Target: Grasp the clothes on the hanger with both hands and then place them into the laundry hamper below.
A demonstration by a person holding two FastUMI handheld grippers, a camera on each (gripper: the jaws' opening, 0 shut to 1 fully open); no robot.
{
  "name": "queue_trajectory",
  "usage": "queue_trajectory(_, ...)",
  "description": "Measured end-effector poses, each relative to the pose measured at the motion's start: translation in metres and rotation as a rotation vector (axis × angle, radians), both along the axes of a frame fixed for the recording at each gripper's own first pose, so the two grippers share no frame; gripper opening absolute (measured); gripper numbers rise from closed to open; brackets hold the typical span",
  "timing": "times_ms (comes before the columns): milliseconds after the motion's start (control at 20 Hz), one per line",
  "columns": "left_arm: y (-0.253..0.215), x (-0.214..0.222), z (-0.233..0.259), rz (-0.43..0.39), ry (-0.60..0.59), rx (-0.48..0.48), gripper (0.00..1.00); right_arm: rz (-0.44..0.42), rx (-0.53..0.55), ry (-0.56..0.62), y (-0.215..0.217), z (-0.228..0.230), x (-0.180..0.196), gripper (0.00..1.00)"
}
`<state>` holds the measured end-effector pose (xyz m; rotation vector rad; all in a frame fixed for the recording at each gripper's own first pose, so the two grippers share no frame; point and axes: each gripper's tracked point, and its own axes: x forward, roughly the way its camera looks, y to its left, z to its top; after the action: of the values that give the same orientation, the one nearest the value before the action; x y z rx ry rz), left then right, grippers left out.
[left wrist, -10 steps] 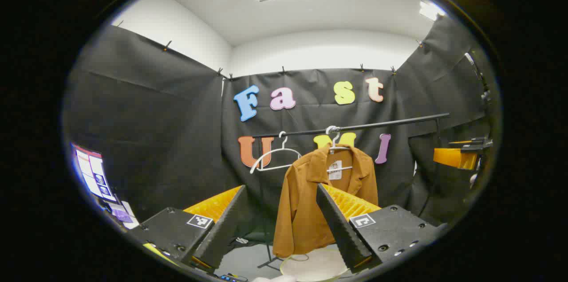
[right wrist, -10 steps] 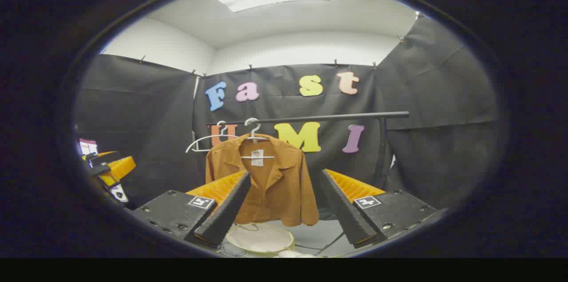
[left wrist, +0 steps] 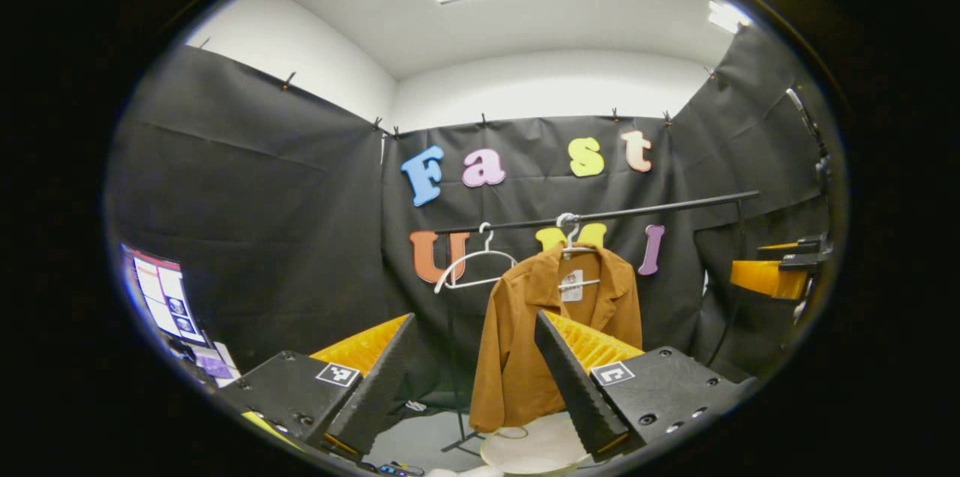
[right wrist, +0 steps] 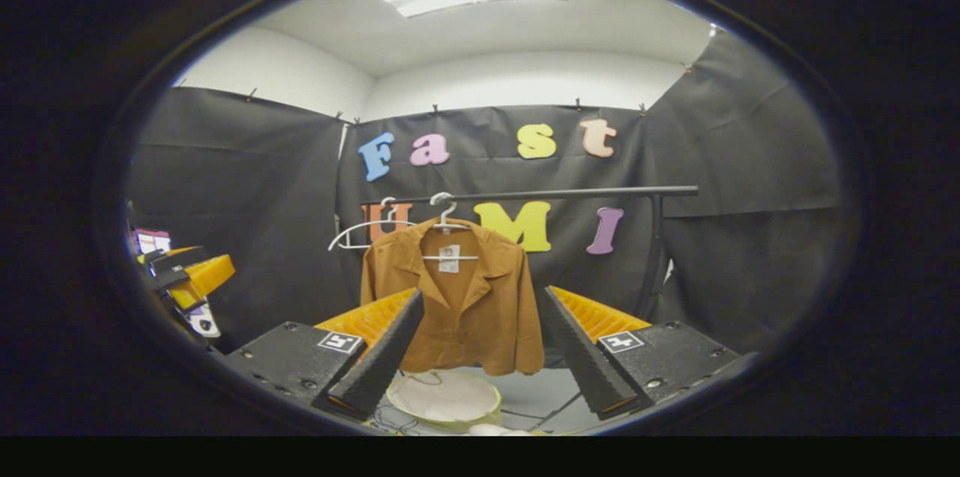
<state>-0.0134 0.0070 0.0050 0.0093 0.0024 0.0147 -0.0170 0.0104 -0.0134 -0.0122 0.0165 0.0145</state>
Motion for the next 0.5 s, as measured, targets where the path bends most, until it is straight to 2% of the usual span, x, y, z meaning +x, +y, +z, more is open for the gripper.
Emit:
queue_trajectory(150, -0.011, 0.003, -0.002, -0.015, 0.007, -0.005, 0.96, 0.003, 0.004, 0.007, -0.003, -0.007, 0.003, 1.00)
queue_trajectory(200, -0.014, 0.004, -0.005, -0.017, 0.012, -0.004, 1.00, 0.003, 0.005, 0.012, -0.005, -0.009, 0.005, 1.00)
queue_trajectory(500, -0.044, 0.029, -0.023, -0.053, 0.026, 0.010, 1.00, 0.025, 0.010, 0.045, -0.016, -0.034, 0.037, 0.99)
